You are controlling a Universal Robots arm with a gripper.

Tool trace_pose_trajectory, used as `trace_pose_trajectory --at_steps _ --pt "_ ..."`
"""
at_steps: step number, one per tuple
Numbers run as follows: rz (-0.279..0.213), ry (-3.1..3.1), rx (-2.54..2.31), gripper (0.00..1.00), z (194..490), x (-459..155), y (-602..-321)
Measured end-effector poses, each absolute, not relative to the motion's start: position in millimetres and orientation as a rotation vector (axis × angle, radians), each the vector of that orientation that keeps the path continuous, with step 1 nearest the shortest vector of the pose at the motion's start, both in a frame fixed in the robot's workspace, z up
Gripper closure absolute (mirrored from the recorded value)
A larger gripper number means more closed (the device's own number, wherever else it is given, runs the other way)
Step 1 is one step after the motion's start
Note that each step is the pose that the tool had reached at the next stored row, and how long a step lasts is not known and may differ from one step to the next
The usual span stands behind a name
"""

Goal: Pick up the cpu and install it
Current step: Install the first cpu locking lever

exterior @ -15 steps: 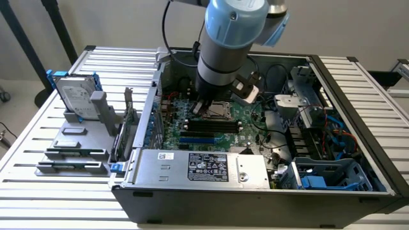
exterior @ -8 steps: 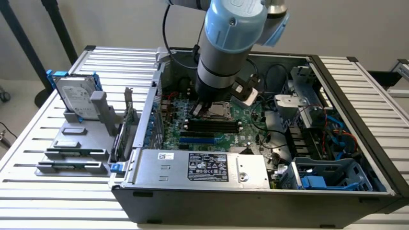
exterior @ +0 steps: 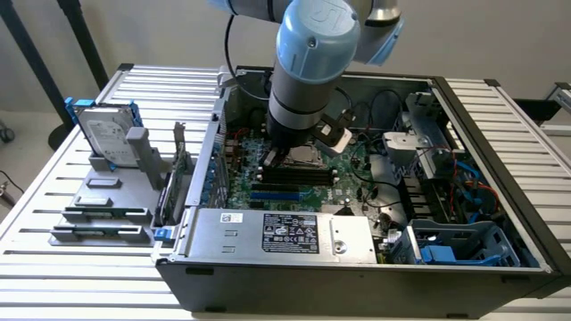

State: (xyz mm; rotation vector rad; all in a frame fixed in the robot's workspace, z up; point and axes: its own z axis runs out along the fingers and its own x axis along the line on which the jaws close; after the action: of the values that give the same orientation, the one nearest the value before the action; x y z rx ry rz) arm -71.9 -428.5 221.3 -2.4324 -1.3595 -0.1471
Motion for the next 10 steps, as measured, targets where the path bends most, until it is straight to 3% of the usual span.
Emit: trace_pose_trajectory --at_steps 10 --pt "-0.147 -1.360 -2.432 0.89 214.7 -74.8 -421.7"
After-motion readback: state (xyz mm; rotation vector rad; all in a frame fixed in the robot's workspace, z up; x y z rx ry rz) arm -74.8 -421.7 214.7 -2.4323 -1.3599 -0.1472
